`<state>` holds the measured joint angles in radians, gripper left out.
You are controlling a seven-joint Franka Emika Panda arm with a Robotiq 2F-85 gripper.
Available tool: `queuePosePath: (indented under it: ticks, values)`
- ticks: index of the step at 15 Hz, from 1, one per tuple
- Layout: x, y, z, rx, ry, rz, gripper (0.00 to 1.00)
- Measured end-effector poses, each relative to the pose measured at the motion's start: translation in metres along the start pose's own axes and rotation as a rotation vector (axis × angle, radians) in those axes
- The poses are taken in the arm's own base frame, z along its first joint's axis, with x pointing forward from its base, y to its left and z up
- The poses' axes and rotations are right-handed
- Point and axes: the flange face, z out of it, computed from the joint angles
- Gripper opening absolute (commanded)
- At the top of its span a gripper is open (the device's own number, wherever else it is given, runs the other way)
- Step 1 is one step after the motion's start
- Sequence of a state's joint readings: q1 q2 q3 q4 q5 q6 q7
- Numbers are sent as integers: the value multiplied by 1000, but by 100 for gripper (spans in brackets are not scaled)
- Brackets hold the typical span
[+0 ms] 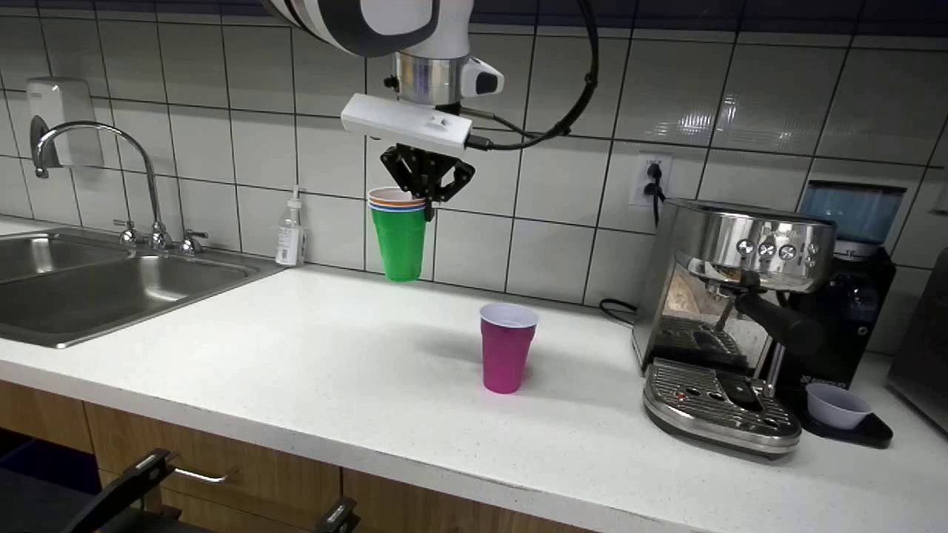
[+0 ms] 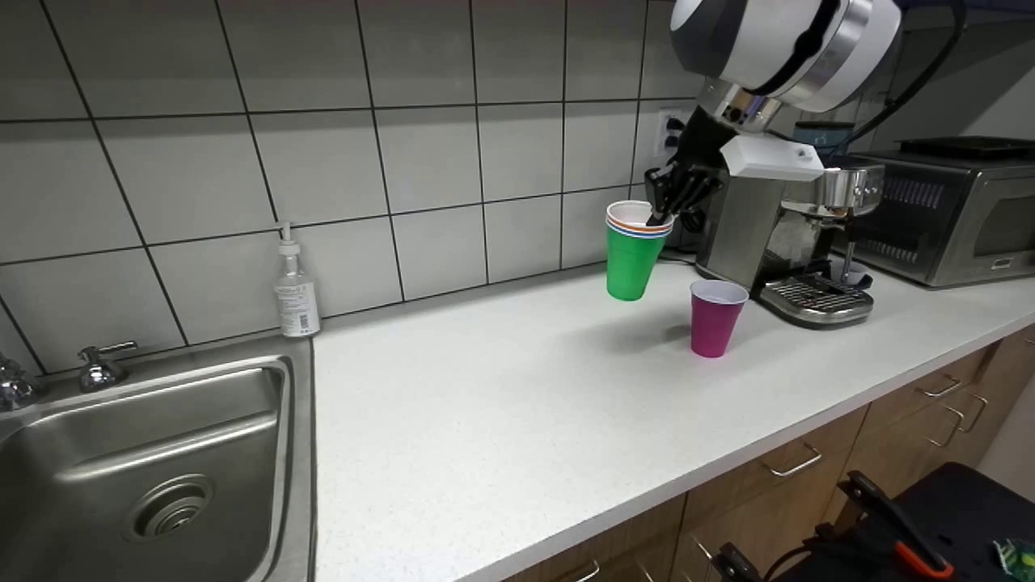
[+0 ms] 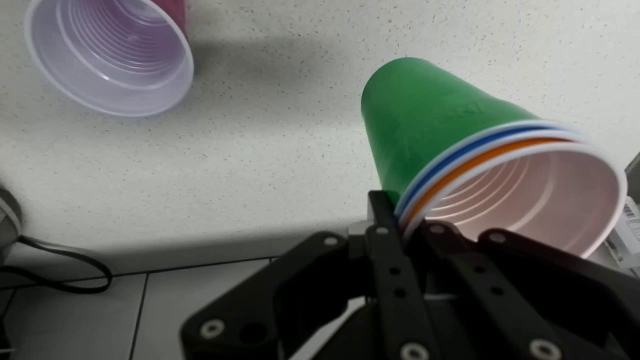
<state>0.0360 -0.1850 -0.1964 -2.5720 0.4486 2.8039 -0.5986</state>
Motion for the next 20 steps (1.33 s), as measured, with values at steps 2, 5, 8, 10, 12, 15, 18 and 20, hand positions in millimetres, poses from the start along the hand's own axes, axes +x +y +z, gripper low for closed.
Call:
queuePosePath:
  ticks: [2, 5, 8, 10, 12, 15, 18, 20]
  values:
    - [-2, 11, -2, -6, 0, 11, 2]
    - [-6, 27, -5, -19, 2, 38, 2]
    - [-10, 42, -9, -33, 6, 64, 2]
    - [-12, 51, -11, -42, 8, 77, 2]
    - [-13, 57, -14, -49, 11, 86, 2]
    - [-13, 67, -17, -62, 15, 95, 2]
    - [-14, 78, -22, -79, 22, 106, 2]
    - [-14, 85, -26, -91, 26, 115, 2]
